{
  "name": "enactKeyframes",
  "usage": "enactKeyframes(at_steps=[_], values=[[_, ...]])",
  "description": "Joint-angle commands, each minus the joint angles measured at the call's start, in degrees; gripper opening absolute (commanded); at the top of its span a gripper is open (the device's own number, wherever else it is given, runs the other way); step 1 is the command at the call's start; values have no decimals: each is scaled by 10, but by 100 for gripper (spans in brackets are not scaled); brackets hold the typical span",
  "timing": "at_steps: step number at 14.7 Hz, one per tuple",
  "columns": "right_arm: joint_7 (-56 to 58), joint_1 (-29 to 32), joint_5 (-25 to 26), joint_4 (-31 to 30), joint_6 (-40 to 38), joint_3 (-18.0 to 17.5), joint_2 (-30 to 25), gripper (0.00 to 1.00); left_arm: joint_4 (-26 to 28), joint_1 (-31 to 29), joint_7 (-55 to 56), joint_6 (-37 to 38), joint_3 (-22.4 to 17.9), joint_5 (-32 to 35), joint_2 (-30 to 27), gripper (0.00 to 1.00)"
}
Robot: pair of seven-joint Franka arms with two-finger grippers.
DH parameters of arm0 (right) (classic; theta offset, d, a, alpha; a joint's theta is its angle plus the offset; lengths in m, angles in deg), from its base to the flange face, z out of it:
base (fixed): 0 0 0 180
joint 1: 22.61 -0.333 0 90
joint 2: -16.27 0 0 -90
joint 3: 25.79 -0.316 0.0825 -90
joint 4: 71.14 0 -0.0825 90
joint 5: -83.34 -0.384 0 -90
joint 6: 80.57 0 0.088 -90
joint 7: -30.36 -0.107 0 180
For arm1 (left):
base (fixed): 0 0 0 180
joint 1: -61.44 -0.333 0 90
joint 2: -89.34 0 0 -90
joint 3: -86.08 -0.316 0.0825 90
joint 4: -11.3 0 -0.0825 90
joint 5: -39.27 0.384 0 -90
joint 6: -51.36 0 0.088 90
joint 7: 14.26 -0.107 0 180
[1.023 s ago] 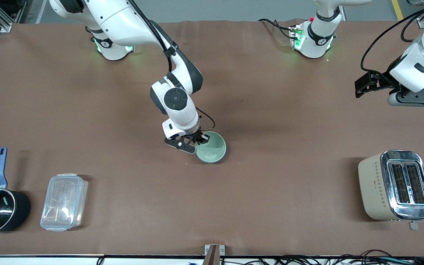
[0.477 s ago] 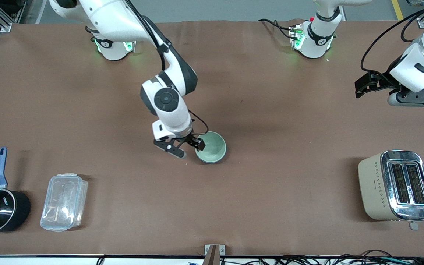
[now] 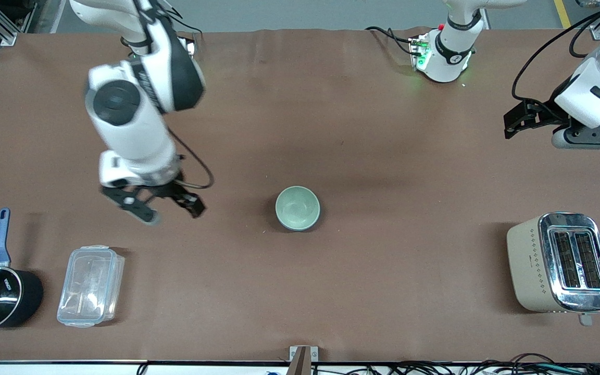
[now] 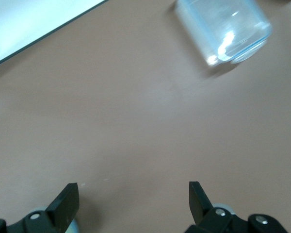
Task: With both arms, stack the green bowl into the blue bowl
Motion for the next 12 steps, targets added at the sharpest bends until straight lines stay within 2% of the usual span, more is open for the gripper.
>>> enactKeyframes(at_steps=[1,4,8,9,10,12], values=[[54,10,13,-5,-53,24,-57,100,-1,-1,-9,-2,3,10,-6,100],[128,104,11,2,-107,-24,-112,100,-4,-1,-10,-1,4,10,-6,100],[259,202,2,50,-207,-36,-142,100,-7,2,-9,-2,5,10,-6,100],[292,231,2,61,-232,-49,-145,100,-7,2,-9,-2,5,10,-6,100],[323,274,1,68,-247,-75,-150,100,-7,2,-9,-2,5,10,-6,100],[403,410,-2,68,-257,-181,-161,100,-7,2,-9,0,5,11,-6,100]])
